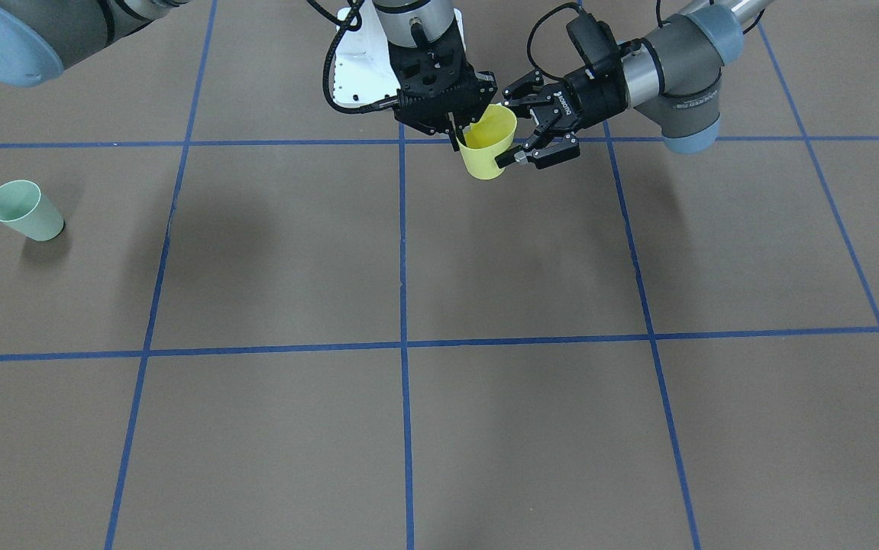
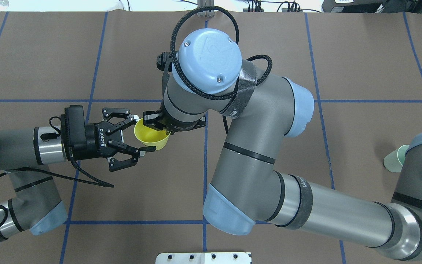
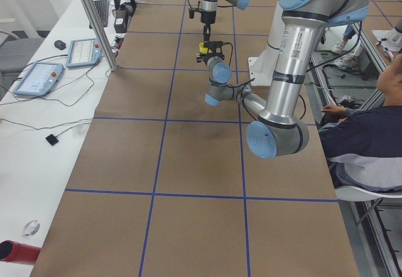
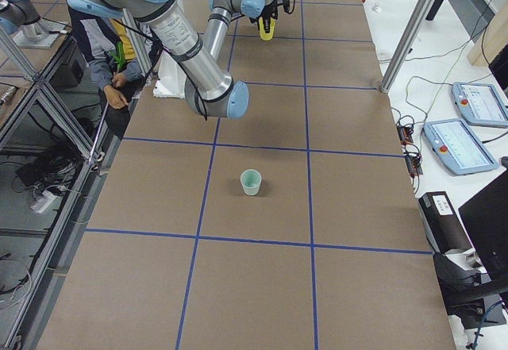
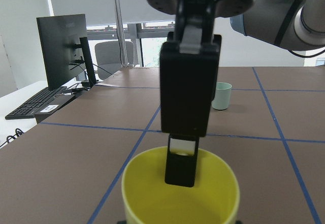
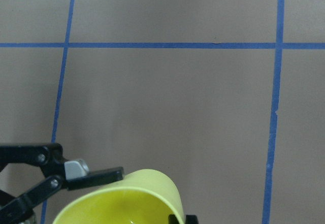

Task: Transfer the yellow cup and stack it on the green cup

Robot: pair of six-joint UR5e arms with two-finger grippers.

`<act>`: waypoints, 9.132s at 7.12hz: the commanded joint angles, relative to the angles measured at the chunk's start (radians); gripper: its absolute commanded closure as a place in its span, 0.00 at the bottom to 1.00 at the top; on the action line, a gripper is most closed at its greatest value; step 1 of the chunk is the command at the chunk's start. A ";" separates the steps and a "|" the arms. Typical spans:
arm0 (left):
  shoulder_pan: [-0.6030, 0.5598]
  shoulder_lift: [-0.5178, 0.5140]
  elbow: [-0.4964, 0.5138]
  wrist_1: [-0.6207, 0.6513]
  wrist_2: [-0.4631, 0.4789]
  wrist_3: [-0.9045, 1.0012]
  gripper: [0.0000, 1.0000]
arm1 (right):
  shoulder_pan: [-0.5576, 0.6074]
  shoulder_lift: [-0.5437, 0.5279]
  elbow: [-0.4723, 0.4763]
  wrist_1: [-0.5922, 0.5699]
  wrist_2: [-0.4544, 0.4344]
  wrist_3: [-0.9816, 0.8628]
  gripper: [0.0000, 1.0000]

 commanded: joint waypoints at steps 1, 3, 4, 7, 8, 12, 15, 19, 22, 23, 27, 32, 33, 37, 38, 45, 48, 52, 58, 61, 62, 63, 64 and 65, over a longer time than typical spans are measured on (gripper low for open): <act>0.002 0.000 0.011 -0.006 0.001 -0.001 0.00 | 0.003 -0.036 0.011 -0.004 0.000 0.002 1.00; 0.002 0.003 0.015 -0.006 0.001 0.001 0.00 | 0.034 -0.083 0.049 -0.005 0.000 0.002 1.00; 0.002 0.005 0.015 -0.005 0.003 0.001 0.00 | 0.067 -0.112 0.075 -0.007 0.005 0.002 1.00; 0.001 0.024 0.033 0.012 0.133 -0.050 0.00 | 0.202 -0.213 0.103 -0.008 0.024 0.000 1.00; 0.001 0.026 0.077 0.012 0.135 -0.061 0.00 | 0.229 -0.269 0.125 -0.007 0.032 -0.003 1.00; -0.094 0.106 0.117 0.175 0.181 -0.159 0.00 | 0.364 -0.419 0.183 -0.008 0.089 -0.200 1.00; -0.209 0.268 0.041 0.395 0.169 -0.156 0.00 | 0.436 -0.517 0.203 0.001 0.147 -0.369 1.00; -0.451 0.387 -0.041 0.753 0.015 0.003 0.00 | 0.546 -0.634 0.224 0.006 0.245 -0.562 1.00; -0.673 0.405 -0.042 0.946 -0.168 0.111 0.00 | 0.627 -0.728 0.261 0.007 0.290 -0.699 1.00; -0.768 0.402 -0.041 1.022 -0.239 0.113 0.00 | 0.678 -0.767 0.261 0.007 0.338 -0.775 1.00; -0.976 0.368 -0.031 1.402 -0.307 0.446 0.00 | 0.824 -0.916 0.255 0.007 0.436 -1.095 1.00; -1.021 0.434 -0.039 1.653 -0.536 0.476 0.00 | 0.855 -1.155 0.267 0.189 0.483 -1.034 1.00; -1.022 0.445 -0.044 1.649 -0.537 0.476 0.00 | 0.850 -1.183 0.260 0.285 0.501 -0.929 1.00; -1.024 0.447 -0.050 1.649 -0.537 0.476 0.00 | 0.748 -1.249 0.229 0.442 0.494 -0.789 1.00; -1.024 0.447 -0.048 1.649 -0.537 0.476 0.00 | 0.728 -1.277 0.220 0.490 0.488 -0.773 1.00; -1.025 0.447 -0.047 1.649 -0.537 0.476 0.00 | 0.678 -1.266 0.217 0.503 0.423 -0.724 1.00; -1.025 0.447 -0.047 1.649 -0.537 0.475 0.00 | 0.675 -1.239 0.200 0.503 0.413 -0.704 1.00; -1.025 0.447 -0.047 1.649 -0.537 0.473 0.00 | 0.663 -1.233 0.183 0.516 0.388 -0.706 1.00; -1.025 0.447 -0.050 1.649 -0.537 0.473 0.00 | 0.632 -1.225 0.182 0.516 0.371 -0.712 0.49; -1.025 0.447 -0.050 1.649 -0.537 0.476 0.00 | 0.635 -1.223 0.186 0.518 0.371 -0.716 0.00; -1.025 0.447 -0.048 1.647 -0.537 0.478 0.00 | 0.647 -1.225 0.186 0.516 0.374 -0.722 0.00; -1.025 0.447 -0.051 1.649 -0.537 0.475 0.00 | 0.698 -1.228 0.182 0.503 0.374 -0.744 0.00; -1.025 0.447 -0.051 1.649 -0.536 0.472 0.00 | 0.760 -1.229 0.179 0.448 0.386 -0.852 0.00; -1.025 0.447 -0.051 1.649 -0.536 0.472 0.00 | 0.863 -1.226 0.182 0.308 0.390 -1.034 0.00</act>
